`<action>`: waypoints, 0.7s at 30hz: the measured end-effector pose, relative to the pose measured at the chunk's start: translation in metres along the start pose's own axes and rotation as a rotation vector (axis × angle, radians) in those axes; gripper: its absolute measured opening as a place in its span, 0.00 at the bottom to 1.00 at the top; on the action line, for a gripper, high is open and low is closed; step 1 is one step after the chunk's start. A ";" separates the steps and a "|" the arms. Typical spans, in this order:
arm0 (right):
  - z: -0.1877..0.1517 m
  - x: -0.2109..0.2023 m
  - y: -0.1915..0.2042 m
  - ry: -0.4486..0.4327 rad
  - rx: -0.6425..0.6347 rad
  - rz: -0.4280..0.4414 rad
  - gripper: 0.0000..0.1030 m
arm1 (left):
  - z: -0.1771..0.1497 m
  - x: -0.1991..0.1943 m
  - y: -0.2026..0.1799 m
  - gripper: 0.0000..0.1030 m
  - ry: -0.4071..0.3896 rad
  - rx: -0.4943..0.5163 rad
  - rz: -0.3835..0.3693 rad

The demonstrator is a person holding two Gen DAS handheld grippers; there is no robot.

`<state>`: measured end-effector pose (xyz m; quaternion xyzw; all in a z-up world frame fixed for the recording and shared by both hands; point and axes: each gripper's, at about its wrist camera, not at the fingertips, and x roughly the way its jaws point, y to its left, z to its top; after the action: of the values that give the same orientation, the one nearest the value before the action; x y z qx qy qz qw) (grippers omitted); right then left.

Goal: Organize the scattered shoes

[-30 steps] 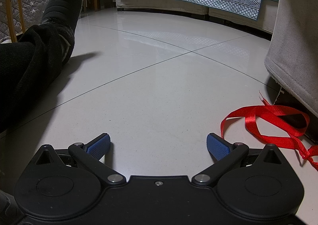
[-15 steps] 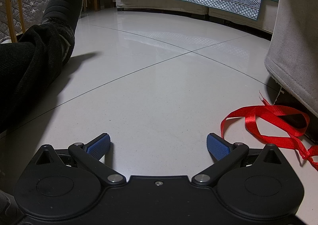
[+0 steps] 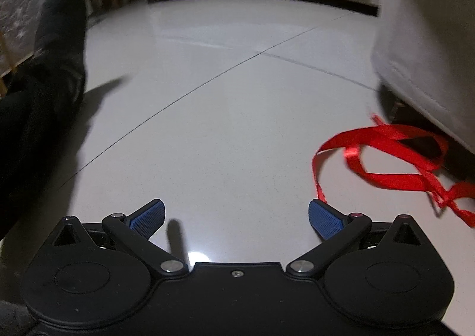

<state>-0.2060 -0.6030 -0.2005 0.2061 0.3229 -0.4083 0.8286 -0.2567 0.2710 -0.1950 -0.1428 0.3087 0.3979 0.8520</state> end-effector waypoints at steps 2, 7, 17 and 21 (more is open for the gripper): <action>-0.004 0.000 0.002 -0.018 -0.013 -0.025 1.00 | 0.000 0.000 0.000 1.00 0.000 0.000 0.000; -0.011 0.000 0.006 -0.056 -0.027 -0.064 1.00 | 0.000 0.000 0.000 1.00 0.000 0.000 0.000; -0.016 0.001 0.008 -0.108 -0.016 -0.078 1.00 | 0.028 0.007 0.004 1.00 0.216 0.060 -0.063; -0.015 0.001 0.007 -0.108 -0.017 -0.076 1.00 | 0.030 0.008 0.004 1.00 0.242 0.065 -0.068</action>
<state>-0.2057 -0.5904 -0.2116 0.1645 0.2890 -0.4475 0.8302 -0.2437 0.2931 -0.1770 -0.1722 0.4170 0.3382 0.8259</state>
